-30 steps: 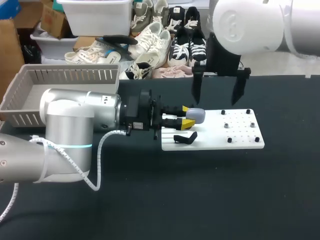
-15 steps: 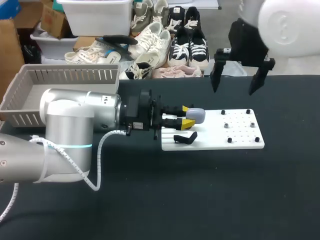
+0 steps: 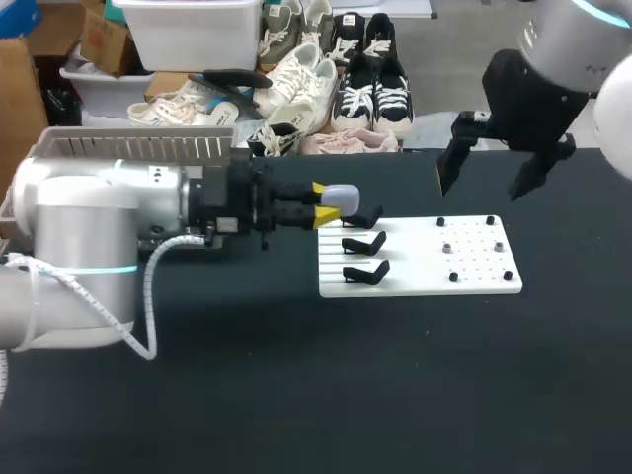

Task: Pick up each earbud case from the left stands, insert the matching earbuds, close the lid, and place the case in the box.

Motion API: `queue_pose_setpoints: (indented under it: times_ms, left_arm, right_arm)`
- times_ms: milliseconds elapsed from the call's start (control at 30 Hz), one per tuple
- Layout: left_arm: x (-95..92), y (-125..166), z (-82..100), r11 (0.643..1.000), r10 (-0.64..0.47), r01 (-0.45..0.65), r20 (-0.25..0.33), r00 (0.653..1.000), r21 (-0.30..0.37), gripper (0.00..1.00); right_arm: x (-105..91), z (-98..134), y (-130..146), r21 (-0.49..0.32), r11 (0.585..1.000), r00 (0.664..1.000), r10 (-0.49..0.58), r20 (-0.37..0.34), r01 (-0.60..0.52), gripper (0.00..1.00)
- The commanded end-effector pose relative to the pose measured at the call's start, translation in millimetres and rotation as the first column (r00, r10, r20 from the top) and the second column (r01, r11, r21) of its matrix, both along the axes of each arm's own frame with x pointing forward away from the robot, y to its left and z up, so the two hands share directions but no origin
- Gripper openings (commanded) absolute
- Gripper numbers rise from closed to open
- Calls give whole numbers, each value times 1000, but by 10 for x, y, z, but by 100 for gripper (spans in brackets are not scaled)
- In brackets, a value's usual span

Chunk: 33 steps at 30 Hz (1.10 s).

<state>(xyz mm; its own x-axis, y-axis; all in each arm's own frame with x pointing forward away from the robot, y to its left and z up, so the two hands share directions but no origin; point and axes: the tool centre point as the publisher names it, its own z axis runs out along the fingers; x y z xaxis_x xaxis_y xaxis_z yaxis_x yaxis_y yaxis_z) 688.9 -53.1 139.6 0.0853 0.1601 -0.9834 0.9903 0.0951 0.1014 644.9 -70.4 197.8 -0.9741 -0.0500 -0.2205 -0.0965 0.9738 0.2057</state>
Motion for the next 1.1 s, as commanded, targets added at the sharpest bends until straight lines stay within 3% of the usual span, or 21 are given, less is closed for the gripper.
queue_pose_setpoints:
  times_ms: [33, 267, 467, 600, 800, 1100]
  left_arm:
    - [-83, 477, 162, 985, 172, -172, 19, 985, 25, 0]
    - [258, 1082, 119, 928, 355, -353, 2, 935, 120, 0]
    - [509, 1419, 71, 873, 466, -458, -8, 885, 171, 0]
    - [767, 1658, 6, 842, 512, -497, -19, 859, 210, 0]
    - [1060, 1929, -143, 811, 567, -538, -82, 820, 229, 0]
    - [1374, 2267, -351, 778, 620, -577, -155, 769, 250, 0]
  right_arm:
    - [-48, -9, -10, 11, 1000, 993, -30, 118, 29, 100]
    - [-48, -9, -10, 11, 1000, 993, -30, 118, 29, 100]
    - [-48, -9, -10, 11, 1000, 993, -30, 118, 29, 100]
    - [-48, -9, -10, 11, 1000, 993, -30, 118, 29, 100]
    - [-48, -9, -10, 11, 1000, 993, -30, 118, 29, 100]
    - [-48, -9, -10, 11, 1000, 993, -30, 118, 29, 100]
